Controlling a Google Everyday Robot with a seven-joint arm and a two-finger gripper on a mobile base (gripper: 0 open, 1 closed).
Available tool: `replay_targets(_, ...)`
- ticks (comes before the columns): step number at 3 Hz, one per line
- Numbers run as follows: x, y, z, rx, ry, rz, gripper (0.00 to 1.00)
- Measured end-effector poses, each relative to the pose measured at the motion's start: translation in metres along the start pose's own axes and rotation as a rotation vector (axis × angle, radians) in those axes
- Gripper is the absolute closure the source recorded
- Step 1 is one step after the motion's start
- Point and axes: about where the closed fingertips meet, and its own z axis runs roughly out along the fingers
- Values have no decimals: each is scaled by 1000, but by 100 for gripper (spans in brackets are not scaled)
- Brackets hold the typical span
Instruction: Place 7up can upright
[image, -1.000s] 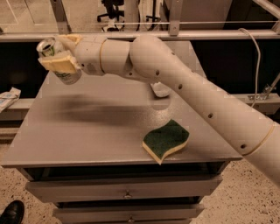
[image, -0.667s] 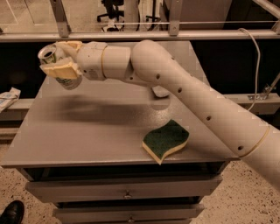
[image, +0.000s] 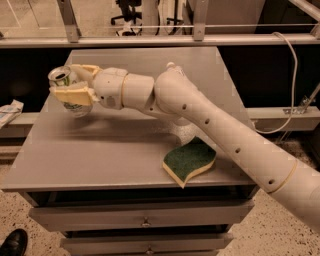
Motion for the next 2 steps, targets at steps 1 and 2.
replay_targets(1,4,5,-3,7,-53,58,100)
replay_targets(2,5,8,-4,-14,-16,79,100)
